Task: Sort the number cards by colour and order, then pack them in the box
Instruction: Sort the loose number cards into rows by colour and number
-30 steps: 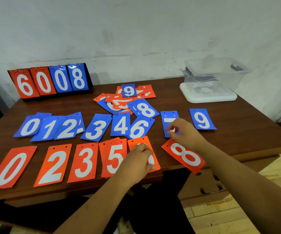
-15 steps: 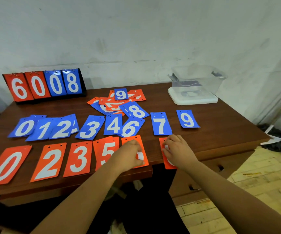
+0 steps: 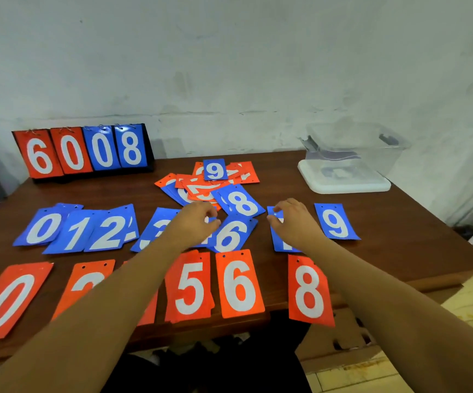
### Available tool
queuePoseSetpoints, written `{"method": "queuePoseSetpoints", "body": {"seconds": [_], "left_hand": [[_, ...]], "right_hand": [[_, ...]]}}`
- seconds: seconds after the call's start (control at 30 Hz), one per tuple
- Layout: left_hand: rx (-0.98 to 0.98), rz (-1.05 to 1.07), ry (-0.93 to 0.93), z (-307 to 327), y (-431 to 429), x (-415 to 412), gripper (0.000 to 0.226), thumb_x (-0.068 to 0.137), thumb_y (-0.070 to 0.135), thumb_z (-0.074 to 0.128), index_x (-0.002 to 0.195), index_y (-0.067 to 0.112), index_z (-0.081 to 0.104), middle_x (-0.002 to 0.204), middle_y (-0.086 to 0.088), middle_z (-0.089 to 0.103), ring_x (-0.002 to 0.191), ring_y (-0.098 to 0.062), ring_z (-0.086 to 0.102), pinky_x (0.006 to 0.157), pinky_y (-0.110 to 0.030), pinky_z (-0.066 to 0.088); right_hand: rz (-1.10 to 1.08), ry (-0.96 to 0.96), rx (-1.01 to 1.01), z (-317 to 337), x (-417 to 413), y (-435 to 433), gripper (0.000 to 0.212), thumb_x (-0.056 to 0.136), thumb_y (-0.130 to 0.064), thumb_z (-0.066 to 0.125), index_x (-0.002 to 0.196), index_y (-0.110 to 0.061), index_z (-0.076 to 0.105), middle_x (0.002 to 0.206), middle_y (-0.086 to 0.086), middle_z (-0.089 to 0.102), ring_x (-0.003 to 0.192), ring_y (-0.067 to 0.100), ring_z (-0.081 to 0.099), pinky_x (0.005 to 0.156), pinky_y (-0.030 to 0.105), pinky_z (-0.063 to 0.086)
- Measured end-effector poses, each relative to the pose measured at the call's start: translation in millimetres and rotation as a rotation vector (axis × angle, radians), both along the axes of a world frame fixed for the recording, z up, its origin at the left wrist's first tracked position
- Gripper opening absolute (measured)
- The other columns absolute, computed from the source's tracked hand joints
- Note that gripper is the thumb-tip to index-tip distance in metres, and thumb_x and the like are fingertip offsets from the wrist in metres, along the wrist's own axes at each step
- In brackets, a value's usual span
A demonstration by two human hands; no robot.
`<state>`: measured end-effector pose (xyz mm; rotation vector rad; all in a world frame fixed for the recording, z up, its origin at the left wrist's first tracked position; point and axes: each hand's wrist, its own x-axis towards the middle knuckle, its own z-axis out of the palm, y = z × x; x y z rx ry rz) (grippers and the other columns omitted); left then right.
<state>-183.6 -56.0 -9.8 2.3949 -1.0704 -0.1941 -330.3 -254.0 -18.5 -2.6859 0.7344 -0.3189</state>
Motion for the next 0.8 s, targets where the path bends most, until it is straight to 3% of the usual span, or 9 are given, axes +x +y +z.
{"method": "queuePoseSetpoints", "body": {"seconds": [0.23,0.33,0.43,0.5,0.57,0.67,0.8], "left_hand": [[0.103,0.148,-0.029,-16,-27,97,0.027,0.093,0.024,0.061,0.115,0.011,0.061,0.121,-0.010,0.058,0.106,-0.022,0.057,0.085,-0.031,0.047],[0.116,0.193,-0.064,-27,-42,126,0.031,0.092,0.027,0.062,0.117,0.009,0.060,0.125,-0.010,0.053,0.107,-0.023,0.054,0.088,-0.034,0.047],[0.108,0.199,-0.074,-42,-55,147,0.041,0.091,0.032,0.064,0.126,0.012,0.056,0.133,-0.008,0.048,0.116,-0.024,0.051,0.094,-0.036,0.046],[0.122,0.142,-0.075,-53,-62,155,0.048,0.091,0.033,0.064,0.134,0.014,0.052,0.140,-0.008,0.046,0.125,-0.025,0.047,0.100,-0.036,0.042],[0.144,0.093,-0.101,-61,-66,160,0.048,0.092,0.034,0.063,0.136,0.018,0.052,0.140,-0.008,0.046,0.126,-0.025,0.046,0.101,-0.037,0.041],[0.187,0.077,-0.141,-67,-67,164,0.044,0.094,0.038,0.060,0.134,0.022,0.055,0.139,-0.006,0.046,0.126,-0.024,0.046,0.103,-0.039,0.043],[0.166,0.095,-0.208,-64,-67,162,0.036,0.093,0.033,0.060,0.127,0.020,0.060,0.135,-0.006,0.051,0.124,-0.025,0.048,0.105,-0.042,0.041]], "right_hand": [[-0.037,0.123,0.143,-10,106,-28,0.038,0.092,-0.038,0.061,0.117,-0.010,0.054,0.123,0.009,0.051,0.110,0.024,0.052,0.092,0.037,0.049],[-0.041,0.166,0.118,-25,143,-36,0.039,0.089,-0.045,0.063,0.102,-0.010,0.050,0.118,0.013,0.051,0.104,0.028,0.052,0.084,0.035,0.044],[-0.105,0.253,0.052,-39,173,-40,0.065,0.080,-0.061,0.065,0.116,-0.009,0.051,0.125,0.016,0.048,0.116,0.033,0.048,0.097,0.041,0.043],[-0.129,0.294,0.056,-43,187,-40,0.071,0.074,-0.062,0.071,0.119,-0.011,0.051,0.129,0.015,0.048,0.122,0.035,0.046,0.101,0.044,0.042],[-0.136,0.304,0.143,-46,197,-46,0.060,0.073,-0.054,0.077,0.107,-0.012,0.051,0.116,0.012,0.054,0.111,0.032,0.052,0.089,0.039,0.047],[-0.194,0.129,0.374,-46,196,-65,0.030,0.082,-0.026,0.075,0.087,-0.007,0.053,0.089,0.009,0.059,0.078,0.024,0.058,0.064,0.033,0.048],[-0.273,-0.307,0.726,-32,176,-78,0.007,0.090,-0.012,0.064,0.095,-0.007,0.065,0.097,0.012,0.070,0.080,0.025,0.068,0.071,0.039,0.058]]}}
